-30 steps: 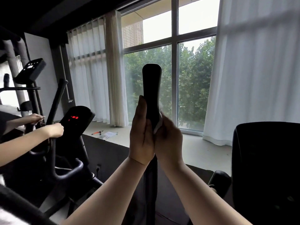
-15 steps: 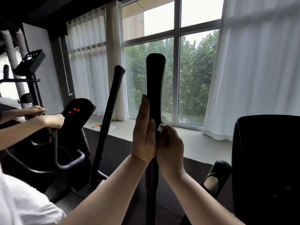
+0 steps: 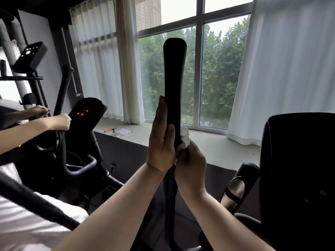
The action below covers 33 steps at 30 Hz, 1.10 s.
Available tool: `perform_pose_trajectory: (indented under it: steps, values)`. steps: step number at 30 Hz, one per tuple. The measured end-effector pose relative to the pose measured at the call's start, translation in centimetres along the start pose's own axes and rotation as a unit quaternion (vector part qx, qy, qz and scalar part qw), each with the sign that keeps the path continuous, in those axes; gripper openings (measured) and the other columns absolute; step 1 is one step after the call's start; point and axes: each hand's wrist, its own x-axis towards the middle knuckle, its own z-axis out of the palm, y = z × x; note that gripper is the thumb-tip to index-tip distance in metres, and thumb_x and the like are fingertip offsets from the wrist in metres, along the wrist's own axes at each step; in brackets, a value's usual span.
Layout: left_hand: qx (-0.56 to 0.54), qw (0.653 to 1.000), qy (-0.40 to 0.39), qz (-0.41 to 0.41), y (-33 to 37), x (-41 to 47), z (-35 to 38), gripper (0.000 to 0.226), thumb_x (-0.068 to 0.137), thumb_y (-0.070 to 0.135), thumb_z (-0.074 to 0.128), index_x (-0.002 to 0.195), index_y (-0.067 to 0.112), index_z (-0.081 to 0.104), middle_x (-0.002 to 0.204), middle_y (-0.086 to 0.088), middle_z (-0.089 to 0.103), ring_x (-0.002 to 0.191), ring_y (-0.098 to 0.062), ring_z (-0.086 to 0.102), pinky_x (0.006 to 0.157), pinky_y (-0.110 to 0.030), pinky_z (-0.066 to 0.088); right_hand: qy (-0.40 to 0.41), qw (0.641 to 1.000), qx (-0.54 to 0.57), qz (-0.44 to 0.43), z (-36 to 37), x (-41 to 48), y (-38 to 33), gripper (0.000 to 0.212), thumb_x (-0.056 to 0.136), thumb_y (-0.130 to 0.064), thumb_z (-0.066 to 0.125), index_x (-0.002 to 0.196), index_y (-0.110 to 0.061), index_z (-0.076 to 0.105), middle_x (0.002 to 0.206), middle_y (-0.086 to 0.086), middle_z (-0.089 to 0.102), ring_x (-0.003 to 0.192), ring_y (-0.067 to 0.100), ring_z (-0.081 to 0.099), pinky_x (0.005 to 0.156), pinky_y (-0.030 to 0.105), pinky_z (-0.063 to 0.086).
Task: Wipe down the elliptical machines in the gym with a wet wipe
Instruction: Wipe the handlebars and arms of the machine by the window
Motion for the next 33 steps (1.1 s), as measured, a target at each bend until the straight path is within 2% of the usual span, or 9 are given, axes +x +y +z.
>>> perform_pose_trajectory:
  steps: [3, 7, 13, 17, 19, 22, 27, 31, 33]
  values:
    - [-0.008, 1.000, -0.002, -0.003, 0.1, 0.0, -0.1, 0.057, 0.105, 0.004, 0.037, 0.159, 0.002, 0.018, 0.169, -0.016, 0.016, 0.156, -0.031, 0.018, 0.124, -0.061, 0.018, 0.032, 0.998, 0.042, -0.032, 0.4, 0.6, -0.6, 0.037, 0.101, -0.009, 0.052, 0.134, -0.020, 0.064, 0.120, -0.005, 0.071, 0.112, 0.004, 0.064, 0.099, 0.029, 0.051]
    - [-0.002, 1.000, -0.006, -0.016, 0.1, -0.6, -0.3, 0.058, 0.104, -0.001, 0.039, 0.158, 0.000, 0.020, 0.168, -0.016, 0.017, 0.157, -0.028, 0.017, 0.126, -0.056, 0.017, 0.021, 0.997, 0.028, -0.074, 0.6, -0.7, 0.0, 0.041, 0.101, -0.002, 0.048, 0.141, -0.002, 0.056, 0.144, 0.002, 0.057, 0.136, 0.003, 0.050, 0.114, 0.022, 0.039]
    - [0.034, 0.999, -0.025, 0.003, -0.2, -1.6, -0.5, 0.056, 0.103, 0.000, 0.036, 0.156, -0.009, 0.020, 0.167, -0.020, 0.016, 0.157, -0.027, 0.014, 0.127, -0.043, 0.014, 0.012, 1.000, -0.012, -0.007, 0.0, -4.6, 4.1, 0.038, 0.098, -0.013, 0.041, 0.124, -0.002, 0.066, 0.128, 0.007, 0.067, 0.121, 0.022, 0.062, 0.103, 0.050, 0.050]
    - [0.039, 0.999, -0.029, -0.005, -0.3, -2.2, -0.6, 0.057, 0.103, 0.000, 0.038, 0.157, -0.008, 0.020, 0.168, -0.019, 0.016, 0.157, -0.025, 0.015, 0.128, -0.044, 0.015, 0.002, 0.998, -0.005, -0.059, 0.2, -3.5, 2.0, 0.049, 0.098, -0.013, 0.042, 0.147, -0.012, 0.049, 0.151, -0.002, 0.050, 0.141, 0.002, 0.042, 0.115, 0.019, 0.034]
    - [0.042, 0.999, -0.020, -0.013, -0.3, -2.8, -0.5, 0.058, 0.103, -0.001, 0.038, 0.157, -0.005, 0.020, 0.168, -0.018, 0.017, 0.157, -0.024, 0.016, 0.128, -0.040, 0.016, -0.025, 0.995, -0.027, -0.090, 0.2, -4.1, 2.4, 0.053, 0.095, -0.017, 0.041, 0.147, -0.012, 0.048, 0.151, -0.002, 0.050, 0.141, 0.002, 0.041, 0.114, 0.018, 0.033]
    - [0.053, 0.998, -0.021, -0.009, -0.4, -3.8, -0.4, 0.057, 0.102, -0.001, 0.039, 0.156, -0.007, 0.020, 0.167, -0.016, 0.015, 0.157, -0.022, 0.014, 0.127, -0.036, 0.015, -0.014, 0.998, -0.041, -0.034, 0.2, -6.2, 4.4, 0.035, 0.093, -0.015, 0.042, 0.117, -0.012, 0.068, 0.126, 0.013, 0.064, 0.112, 0.016, 0.060, 0.095, 0.031, 0.050]
    - [0.070, 0.997, -0.039, -0.004, -0.9, -5.2, -0.6, 0.057, 0.102, -0.002, 0.038, 0.156, -0.010, 0.018, 0.167, -0.013, 0.010, 0.157, -0.018, 0.009, 0.126, -0.032, 0.011, 0.027, 0.998, -0.044, 0.021, 0.2, -7.3, 5.7, 0.022, 0.092, -0.005, 0.042, 0.081, -0.002, 0.061, 0.086, 0.004, 0.064, 0.074, 0.011, 0.057, 0.066, 0.034, 0.049]
    - [0.067, 0.996, -0.047, -0.024, -1.3, -6.1, -0.8, 0.058, 0.102, -0.001, 0.038, 0.157, -0.007, 0.018, 0.168, -0.017, 0.011, 0.158, -0.018, 0.010, 0.126, -0.033, 0.012, 0.024, 0.999, -0.022, -0.011, 0.6, -6.2, 4.8, 0.032, 0.098, -0.005, 0.039, 0.112, 0.008, 0.066, 0.120, 0.011, 0.065, 0.111, 0.015, 0.062, 0.098, 0.032, 0.049]
    - [0.072, 0.996, -0.050, -0.027, -1.5, -6.8, -0.9, 0.059, 0.102, 0.000, 0.039, 0.157, -0.008, 0.018, 0.168, -0.019, 0.013, 0.158, -0.020, 0.011, 0.126, -0.033, 0.012, 0.011, 0.999, -0.039, -0.032, 0.5, -7.0, 5.7, 0.033, 0.098, -0.004, 0.038, 0.113, 0.004, 0.066, 0.120, 0.016, 0.066, 0.111, 0.023, 0.064, 0.094, 0.035, 0.053]
